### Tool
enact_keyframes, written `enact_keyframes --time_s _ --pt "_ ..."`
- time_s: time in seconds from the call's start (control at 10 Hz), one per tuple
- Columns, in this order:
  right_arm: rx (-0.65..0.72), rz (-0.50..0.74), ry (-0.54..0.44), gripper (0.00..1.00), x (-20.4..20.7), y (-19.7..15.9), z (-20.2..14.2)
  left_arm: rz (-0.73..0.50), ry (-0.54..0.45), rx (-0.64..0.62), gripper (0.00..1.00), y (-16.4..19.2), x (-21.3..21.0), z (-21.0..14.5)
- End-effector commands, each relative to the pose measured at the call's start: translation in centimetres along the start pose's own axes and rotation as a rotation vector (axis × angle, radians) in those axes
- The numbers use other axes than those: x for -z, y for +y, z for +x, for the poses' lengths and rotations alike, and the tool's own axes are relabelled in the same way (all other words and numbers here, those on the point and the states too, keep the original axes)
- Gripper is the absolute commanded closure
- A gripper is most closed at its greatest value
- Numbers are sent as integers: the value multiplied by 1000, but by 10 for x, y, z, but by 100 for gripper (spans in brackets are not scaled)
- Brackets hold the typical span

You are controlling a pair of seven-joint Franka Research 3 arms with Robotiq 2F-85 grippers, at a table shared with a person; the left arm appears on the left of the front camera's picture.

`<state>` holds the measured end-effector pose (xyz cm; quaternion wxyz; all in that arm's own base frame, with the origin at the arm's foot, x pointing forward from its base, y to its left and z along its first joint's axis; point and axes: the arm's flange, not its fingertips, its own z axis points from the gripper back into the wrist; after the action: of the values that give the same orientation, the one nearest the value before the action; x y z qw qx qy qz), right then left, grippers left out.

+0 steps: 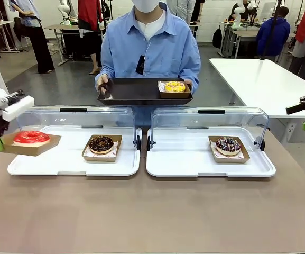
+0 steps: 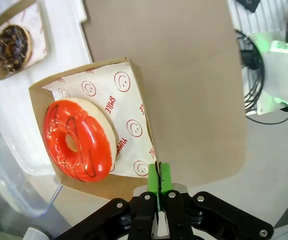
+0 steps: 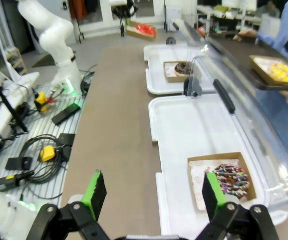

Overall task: Provide the desired donut to the person.
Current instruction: Pick up and lift the Paper togo box containing the Donut pointed at by the person.

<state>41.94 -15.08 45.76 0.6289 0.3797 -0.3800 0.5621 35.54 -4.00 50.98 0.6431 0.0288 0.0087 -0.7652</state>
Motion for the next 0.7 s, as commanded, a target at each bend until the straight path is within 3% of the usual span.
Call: enact_keyframes --time_s 0.0,0.3,0.6 --pt "4 -1 -1 0 1 0 0 50 -2 -31 100 -15 -30 9" --pt "4 -1 -1 0 1 0 0 128 11 -55 100 -24 -64 18" --pt "4 -1 -1 0 1 0 0 132 -32 -4 100 -18 -54 10"
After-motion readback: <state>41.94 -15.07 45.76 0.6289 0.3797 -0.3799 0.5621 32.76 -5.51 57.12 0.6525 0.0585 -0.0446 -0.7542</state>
